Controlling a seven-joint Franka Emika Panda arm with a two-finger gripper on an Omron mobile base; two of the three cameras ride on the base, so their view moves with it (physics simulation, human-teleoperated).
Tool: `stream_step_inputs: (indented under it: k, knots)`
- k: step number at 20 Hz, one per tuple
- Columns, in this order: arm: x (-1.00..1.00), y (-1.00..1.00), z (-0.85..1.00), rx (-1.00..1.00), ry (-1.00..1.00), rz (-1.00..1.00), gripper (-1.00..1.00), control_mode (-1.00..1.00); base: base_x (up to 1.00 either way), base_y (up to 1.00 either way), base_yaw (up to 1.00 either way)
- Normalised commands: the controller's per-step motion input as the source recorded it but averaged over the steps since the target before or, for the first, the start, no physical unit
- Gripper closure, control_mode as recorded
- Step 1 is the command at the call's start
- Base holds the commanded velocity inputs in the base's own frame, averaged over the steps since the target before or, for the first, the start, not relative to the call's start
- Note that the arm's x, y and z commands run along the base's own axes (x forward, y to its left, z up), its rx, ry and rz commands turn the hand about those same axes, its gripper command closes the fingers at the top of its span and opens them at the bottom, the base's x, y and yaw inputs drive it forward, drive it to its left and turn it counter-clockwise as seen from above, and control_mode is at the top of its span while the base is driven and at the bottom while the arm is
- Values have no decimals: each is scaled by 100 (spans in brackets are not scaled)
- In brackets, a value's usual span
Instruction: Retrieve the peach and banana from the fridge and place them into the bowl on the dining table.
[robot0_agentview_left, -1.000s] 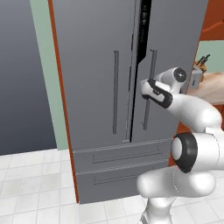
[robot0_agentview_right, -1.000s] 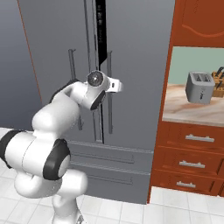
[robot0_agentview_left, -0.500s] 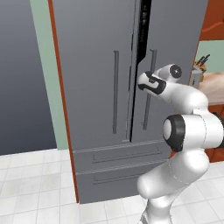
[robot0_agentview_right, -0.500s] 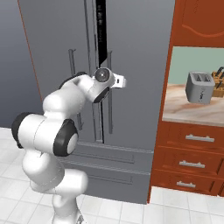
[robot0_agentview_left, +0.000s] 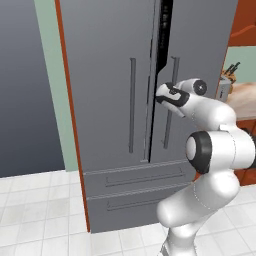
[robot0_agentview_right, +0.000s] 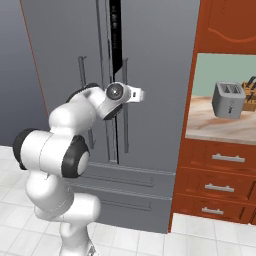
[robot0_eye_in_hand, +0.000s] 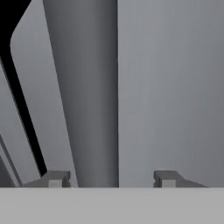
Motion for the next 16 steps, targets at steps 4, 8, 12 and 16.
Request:
stream_step_inputs:
  k: [4, 8, 12, 16]
  knots:
    - [-11, -7, 10, -2, 6, 0, 100, -100, 0, 0, 0]
    - [-62, -47, 27, -5, 12, 1, 100, -100, 0, 0, 0]
    - [-93, -90, 30, 0, 10, 0, 100, -100, 0, 0, 0]
    - [-100, -100, 14, 0, 3, 0, 100, -100, 0, 0, 0]
